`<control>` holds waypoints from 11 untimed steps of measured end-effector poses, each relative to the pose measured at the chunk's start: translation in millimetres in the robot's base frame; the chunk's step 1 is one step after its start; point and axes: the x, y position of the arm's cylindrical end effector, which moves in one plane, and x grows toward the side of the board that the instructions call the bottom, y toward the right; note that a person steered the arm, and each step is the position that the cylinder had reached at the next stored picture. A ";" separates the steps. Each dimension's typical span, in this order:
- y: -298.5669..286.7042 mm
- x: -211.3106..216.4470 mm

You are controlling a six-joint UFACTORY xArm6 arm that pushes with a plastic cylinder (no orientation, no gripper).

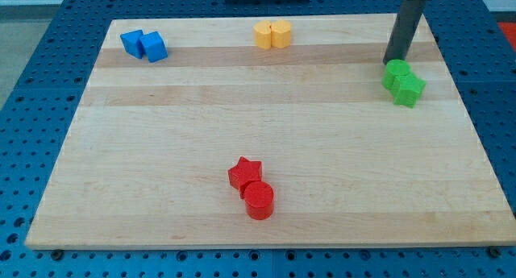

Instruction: Push the yellow heart towards down and left a bit

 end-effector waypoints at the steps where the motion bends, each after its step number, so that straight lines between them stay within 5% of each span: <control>1: 0.0 -3.8; 3: -0.1 -6.2; 4: -6.0 -41.5; 7: -169.8 -127.9; 11: -234.7 -106.9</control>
